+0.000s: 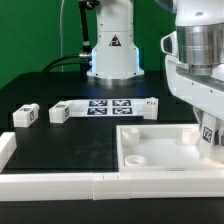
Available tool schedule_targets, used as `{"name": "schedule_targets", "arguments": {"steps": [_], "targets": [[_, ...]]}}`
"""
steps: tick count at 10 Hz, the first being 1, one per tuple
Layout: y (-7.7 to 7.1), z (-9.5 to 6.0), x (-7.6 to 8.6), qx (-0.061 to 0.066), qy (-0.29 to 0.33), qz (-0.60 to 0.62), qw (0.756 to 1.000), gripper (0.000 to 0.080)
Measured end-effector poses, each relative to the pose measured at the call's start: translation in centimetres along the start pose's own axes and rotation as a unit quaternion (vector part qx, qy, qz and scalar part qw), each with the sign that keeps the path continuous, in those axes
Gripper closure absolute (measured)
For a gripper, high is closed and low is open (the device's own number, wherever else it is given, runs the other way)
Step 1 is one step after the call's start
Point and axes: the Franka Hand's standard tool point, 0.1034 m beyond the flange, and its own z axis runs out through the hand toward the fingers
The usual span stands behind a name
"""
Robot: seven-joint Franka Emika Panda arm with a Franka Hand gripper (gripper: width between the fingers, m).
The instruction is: Assemble one leg
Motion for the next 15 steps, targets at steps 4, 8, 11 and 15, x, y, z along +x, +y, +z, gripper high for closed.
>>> {"name": "schedule_targets", "arguments": {"steps": [4, 8, 11, 15], "targets": [[-0.1, 0.0, -0.1, 0.001, -0.003, 0.001, 1.0, 0.0364], [0.1, 0.0, -1.0, 0.001, -0.005, -0.182, 0.983, 0.0152], [-0.2, 0.0, -0.9, -0.012, -0.006, -0.393, 0.919, 0.015], [-0.5, 0.1, 0.1, -0.024, 0.004, -0.617, 0.786, 0.015]]}}
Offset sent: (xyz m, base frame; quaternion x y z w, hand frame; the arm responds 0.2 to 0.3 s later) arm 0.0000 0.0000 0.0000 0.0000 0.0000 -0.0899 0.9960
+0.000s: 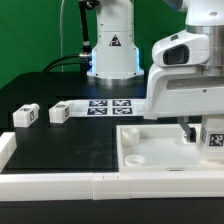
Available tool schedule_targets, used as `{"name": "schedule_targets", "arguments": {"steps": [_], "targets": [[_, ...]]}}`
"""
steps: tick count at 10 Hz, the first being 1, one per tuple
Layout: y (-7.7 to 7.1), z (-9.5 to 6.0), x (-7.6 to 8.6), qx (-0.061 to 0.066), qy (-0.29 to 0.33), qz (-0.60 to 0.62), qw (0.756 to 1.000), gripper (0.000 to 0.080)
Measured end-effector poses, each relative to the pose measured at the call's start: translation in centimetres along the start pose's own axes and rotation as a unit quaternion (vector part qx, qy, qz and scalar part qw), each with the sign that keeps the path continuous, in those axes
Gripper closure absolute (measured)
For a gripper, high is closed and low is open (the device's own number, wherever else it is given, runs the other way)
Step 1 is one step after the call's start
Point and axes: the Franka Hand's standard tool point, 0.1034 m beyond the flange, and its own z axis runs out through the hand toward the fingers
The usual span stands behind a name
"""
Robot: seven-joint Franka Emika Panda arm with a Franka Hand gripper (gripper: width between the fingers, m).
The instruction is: Assemble one leg
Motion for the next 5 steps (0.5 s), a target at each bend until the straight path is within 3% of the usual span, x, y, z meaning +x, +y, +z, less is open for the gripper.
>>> {"name": "schedule_targets", "arguments": {"steps": [2, 4, 5], "targets": [[0.1, 0.01, 0.0, -0.002, 0.0, -0.042, 0.999, 0.015], [0.13, 0.02, -0.01, -0.002, 0.0, -0.041, 0.999, 0.0388], [0.35, 0.01, 0.04, -0.005, 0.0, -0.042, 0.999, 0.0388]]}}
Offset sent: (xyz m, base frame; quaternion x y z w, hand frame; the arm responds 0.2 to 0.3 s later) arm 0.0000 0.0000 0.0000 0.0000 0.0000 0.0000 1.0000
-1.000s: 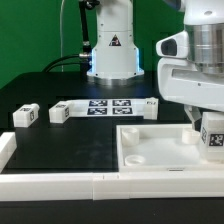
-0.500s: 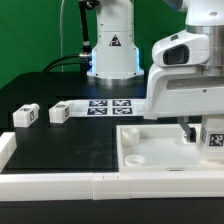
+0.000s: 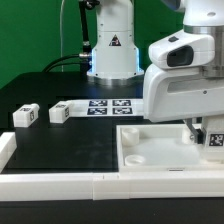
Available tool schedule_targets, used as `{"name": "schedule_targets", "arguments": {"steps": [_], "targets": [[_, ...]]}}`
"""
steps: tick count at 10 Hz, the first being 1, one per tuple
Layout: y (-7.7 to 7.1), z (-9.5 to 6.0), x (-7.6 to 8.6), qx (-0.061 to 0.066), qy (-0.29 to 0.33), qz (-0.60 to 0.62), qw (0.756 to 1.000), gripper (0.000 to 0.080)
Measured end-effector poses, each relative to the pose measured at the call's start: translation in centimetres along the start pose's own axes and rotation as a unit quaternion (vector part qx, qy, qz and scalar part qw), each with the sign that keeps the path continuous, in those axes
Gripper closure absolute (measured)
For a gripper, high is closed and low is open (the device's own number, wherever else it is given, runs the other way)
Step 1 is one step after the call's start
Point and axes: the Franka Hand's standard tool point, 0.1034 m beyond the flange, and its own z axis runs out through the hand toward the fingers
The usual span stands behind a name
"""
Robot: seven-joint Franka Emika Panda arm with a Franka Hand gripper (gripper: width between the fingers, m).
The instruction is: Assemble one leg
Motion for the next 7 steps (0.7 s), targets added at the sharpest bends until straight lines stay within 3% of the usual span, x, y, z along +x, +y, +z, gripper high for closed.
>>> {"name": "schedule_targets", "arguments": {"steps": [1, 5, 7], "targets": [[0.27, 0.01, 0.0, -0.002, 0.0, 0.0, 1.0, 0.0528], [0.27, 0.02, 0.0, -0.001, 0.0, 0.047, 0.999, 0.0528], [0.4, 0.0, 0.06, 0.002, 0.002, 0.216, 0.976, 0.0528]]}}
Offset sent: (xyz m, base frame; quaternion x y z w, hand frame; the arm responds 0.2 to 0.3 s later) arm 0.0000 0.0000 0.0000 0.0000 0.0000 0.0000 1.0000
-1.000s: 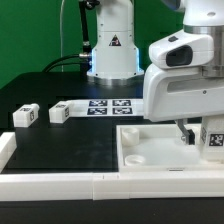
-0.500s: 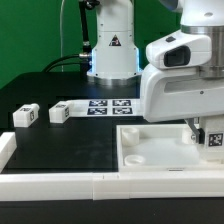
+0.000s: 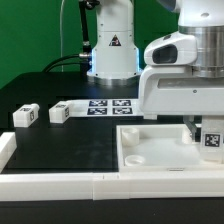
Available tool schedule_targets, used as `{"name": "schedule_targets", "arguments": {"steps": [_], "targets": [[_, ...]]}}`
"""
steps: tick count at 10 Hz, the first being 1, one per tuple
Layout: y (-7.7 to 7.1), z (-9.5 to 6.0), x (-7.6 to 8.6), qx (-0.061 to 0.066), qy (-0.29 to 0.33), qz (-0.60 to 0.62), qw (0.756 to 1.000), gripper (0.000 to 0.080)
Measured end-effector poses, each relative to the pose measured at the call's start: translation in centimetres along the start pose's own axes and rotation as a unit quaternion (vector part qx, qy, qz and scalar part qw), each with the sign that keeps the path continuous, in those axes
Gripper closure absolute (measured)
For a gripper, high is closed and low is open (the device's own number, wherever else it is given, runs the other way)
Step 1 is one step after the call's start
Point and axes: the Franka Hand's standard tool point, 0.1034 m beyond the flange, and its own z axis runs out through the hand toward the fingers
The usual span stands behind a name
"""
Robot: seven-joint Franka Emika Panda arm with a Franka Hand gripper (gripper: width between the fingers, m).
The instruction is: Assemble one leg
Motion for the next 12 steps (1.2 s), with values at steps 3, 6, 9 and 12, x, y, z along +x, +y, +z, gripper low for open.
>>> {"name": "schedule_targets", "arguments": {"steps": [3, 6, 9, 12], "targets": [[0.21, 0.11, 0.08, 0.0, 0.0, 0.219, 0.976, 0.0528], [0.41, 0.05, 0.29, 0.009, -0.008, 0.427, 0.904, 0.0528], [0.3, 0.11, 0.2, 0.01, -0.013, 0.547, 0.837, 0.0528], [0.25, 0.11, 0.17, 0.011, -0.012, 0.518, 0.855, 0.0308]]}}
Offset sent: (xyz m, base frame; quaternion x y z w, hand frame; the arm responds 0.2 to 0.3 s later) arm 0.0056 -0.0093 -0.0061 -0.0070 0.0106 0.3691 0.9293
